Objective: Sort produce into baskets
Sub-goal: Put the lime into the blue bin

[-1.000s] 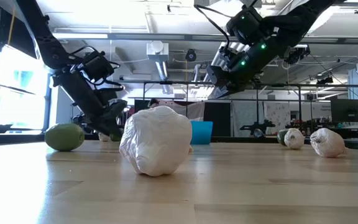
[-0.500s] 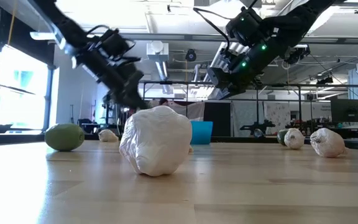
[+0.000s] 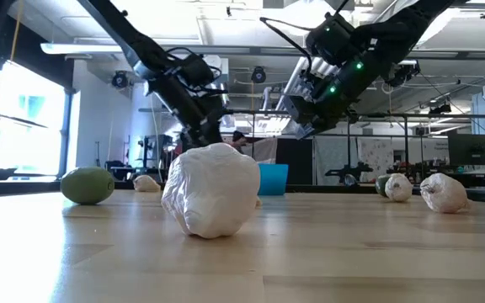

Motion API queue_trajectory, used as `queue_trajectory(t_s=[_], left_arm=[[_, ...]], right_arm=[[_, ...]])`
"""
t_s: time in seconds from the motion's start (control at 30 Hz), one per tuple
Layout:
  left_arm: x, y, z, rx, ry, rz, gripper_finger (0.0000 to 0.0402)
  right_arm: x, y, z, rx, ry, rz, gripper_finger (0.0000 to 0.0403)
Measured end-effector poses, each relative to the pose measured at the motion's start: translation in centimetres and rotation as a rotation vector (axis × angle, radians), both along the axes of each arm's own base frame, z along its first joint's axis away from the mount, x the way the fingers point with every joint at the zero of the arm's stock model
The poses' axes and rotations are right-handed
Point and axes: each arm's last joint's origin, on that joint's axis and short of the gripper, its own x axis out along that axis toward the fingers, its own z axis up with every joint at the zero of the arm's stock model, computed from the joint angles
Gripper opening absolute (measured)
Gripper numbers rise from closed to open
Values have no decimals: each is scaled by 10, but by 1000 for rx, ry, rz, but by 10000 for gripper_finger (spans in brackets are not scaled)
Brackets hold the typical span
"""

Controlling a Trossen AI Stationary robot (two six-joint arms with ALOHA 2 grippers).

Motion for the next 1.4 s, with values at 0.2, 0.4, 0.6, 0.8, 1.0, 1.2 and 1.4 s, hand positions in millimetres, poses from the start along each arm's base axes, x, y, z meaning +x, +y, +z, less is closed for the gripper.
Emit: queue_trajectory(t_s=[0.2, 0.4, 0.6, 0.8, 1.0, 1.2, 1.4], left_arm=[[10, 7, -10, -19, 30, -19, 117], [11, 7, -12, 2, 43, -32, 144], [11, 7, -11, 24, 48, -39, 184], [12, 8, -6, 70, 40, -62, 227], [9, 3, -3, 146, -32, -72, 203], [-9, -9, 5, 240, -166, -55, 139], [-36, -34, 11, 282, -274, -41, 92]], right_arm=[[0, 0, 0, 2, 4, -1, 0], [0, 0, -1, 2, 8, 0, 0], [-1, 0, -1, 3, 9, -1, 0], [-1, 0, -1, 4, 10, -1, 0], [0, 2, -1, 25, -19, -11, 0], [-10, 2, -2, 28, -18, -183, 0], [-53, 3, 3, 148, 37, -474, 0]])
